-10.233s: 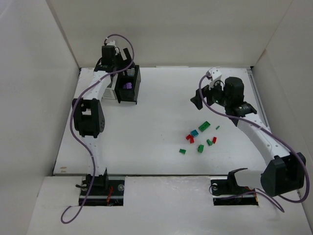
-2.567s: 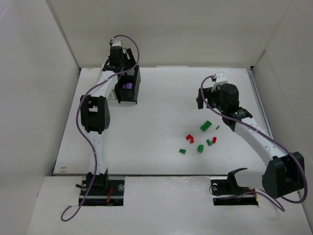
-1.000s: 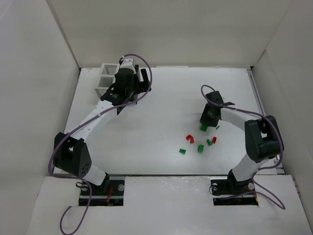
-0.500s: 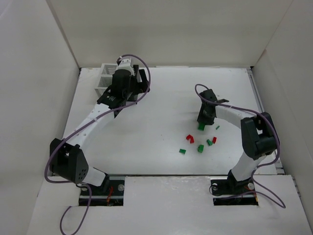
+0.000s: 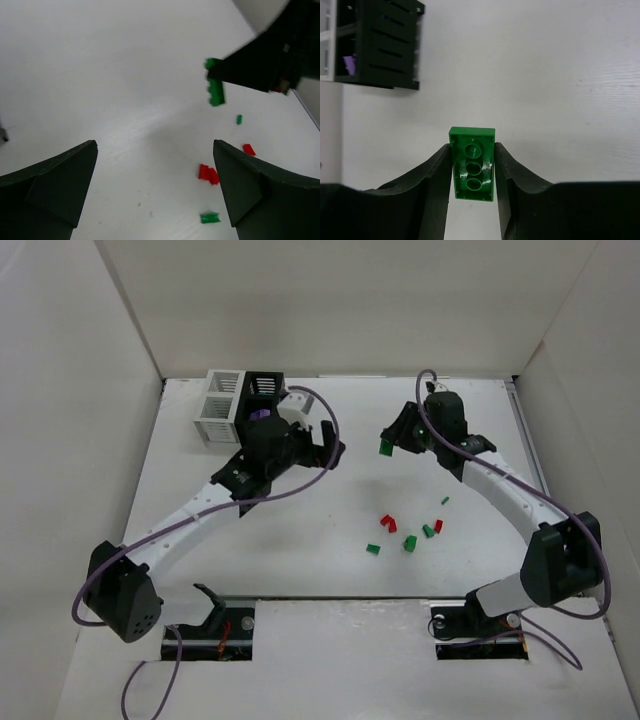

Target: Sort the legos into containers by color

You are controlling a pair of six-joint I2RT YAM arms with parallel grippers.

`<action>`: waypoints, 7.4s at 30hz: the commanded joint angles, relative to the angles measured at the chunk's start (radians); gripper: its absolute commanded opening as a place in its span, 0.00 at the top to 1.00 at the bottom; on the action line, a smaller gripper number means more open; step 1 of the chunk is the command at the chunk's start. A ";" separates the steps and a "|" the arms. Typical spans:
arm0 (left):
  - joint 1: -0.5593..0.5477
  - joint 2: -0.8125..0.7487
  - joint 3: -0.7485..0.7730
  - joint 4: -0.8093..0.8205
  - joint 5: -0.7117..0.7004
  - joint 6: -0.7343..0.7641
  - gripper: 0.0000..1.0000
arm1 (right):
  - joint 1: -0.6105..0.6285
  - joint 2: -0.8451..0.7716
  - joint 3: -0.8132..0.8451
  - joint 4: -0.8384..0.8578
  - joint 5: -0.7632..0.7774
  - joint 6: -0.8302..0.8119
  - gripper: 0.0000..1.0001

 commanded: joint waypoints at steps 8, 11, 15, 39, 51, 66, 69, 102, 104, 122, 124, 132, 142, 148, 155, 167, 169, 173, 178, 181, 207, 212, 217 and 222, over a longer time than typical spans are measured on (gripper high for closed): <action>-0.236 0.030 -0.074 0.316 -0.207 -0.128 0.00 | 0.048 0.038 0.085 0.119 -0.171 0.203 0.70; -0.259 0.054 -0.083 0.336 -0.219 -0.137 0.03 | 0.057 0.028 0.096 0.119 -0.191 0.212 0.68; -0.282 0.103 -0.072 0.336 -0.279 -0.127 0.12 | 0.079 0.009 0.114 0.119 -0.191 0.221 0.68; -0.282 0.155 -0.043 0.379 -0.341 -0.102 0.72 | 0.129 0.018 0.133 0.128 -0.248 0.258 0.68; -0.282 0.155 -0.034 0.379 -0.331 -0.113 1.00 | 0.139 0.018 0.124 0.128 -0.266 0.238 0.68; -0.282 0.088 -0.077 0.390 -0.331 -0.173 1.00 | 0.148 0.037 0.153 0.128 -0.274 0.200 0.51; -0.282 0.070 -0.086 0.390 -0.342 -0.164 1.00 | 0.148 0.037 0.162 0.138 -0.274 0.200 0.48; 0.524 0.355 0.311 -0.024 -0.250 -0.170 1.00 | -0.332 -0.091 0.024 0.058 -0.162 -0.095 0.00; 0.549 0.385 0.334 -0.043 -0.250 -0.170 1.00 | -0.343 -0.091 0.033 0.030 -0.149 -0.124 0.00; 0.586 0.536 0.503 -0.201 -0.278 -0.153 0.80 | -0.352 -0.037 0.090 -0.134 -0.077 -0.175 0.00; 0.586 0.527 0.479 -0.201 -0.278 -0.153 0.76 | -0.352 -0.046 0.081 -0.134 -0.068 -0.175 0.00; 0.586 0.455 0.448 -0.201 -0.278 -0.144 0.51 | -0.352 -0.074 0.048 -0.155 -0.036 -0.175 0.00; 0.541 0.306 0.356 -0.167 -0.187 -0.102 0.05 | -0.352 -0.114 -0.135 -0.243 -0.011 -0.101 0.04; 0.422 0.221 0.276 -0.116 -0.100 -0.079 0.00 | -0.224 -0.141 -0.200 -0.359 0.051 -0.138 0.09; 0.334 0.200 0.203 -0.116 -0.084 -0.088 0.00 | 0.052 -0.112 -0.231 -0.456 0.188 -0.095 0.14; 0.265 0.034 0.023 -0.098 -0.083 -0.150 0.00 | 0.145 -0.177 -0.400 -0.425 0.168 0.019 0.26; 0.254 0.025 -0.002 -0.098 -0.083 -0.150 0.00 | 0.145 -0.189 -0.413 -0.404 0.156 0.019 0.26; 0.244 -0.003 -0.040 -0.098 -0.104 -0.160 0.00 | 0.145 -0.178 -0.432 -0.324 0.102 0.008 0.41; 0.244 -0.022 -0.040 -0.109 -0.115 -0.160 0.00 | 0.154 -0.141 -0.423 -0.304 0.102 -0.001 0.56; 0.244 -0.033 -0.040 -0.118 -0.124 -0.151 0.00 | 0.154 -0.141 -0.413 -0.324 0.102 -0.001 0.56; 0.207 -0.096 -0.242 0.459 0.886 -0.092 0.00 | 0.002 -0.267 -0.295 0.146 -0.555 -0.129 0.80; 0.152 -0.105 -0.242 0.459 0.914 -0.070 0.00 | -0.010 -0.200 -0.200 0.335 -0.715 -0.055 0.80; 0.078 -0.063 -0.207 0.503 0.914 -0.098 0.00 | 0.040 -0.146 -0.140 0.502 -0.760 0.037 0.80; 0.078 -0.027 -0.184 0.516 0.903 -0.137 0.00 | 0.051 -0.128 -0.131 0.576 -0.817 0.083 0.80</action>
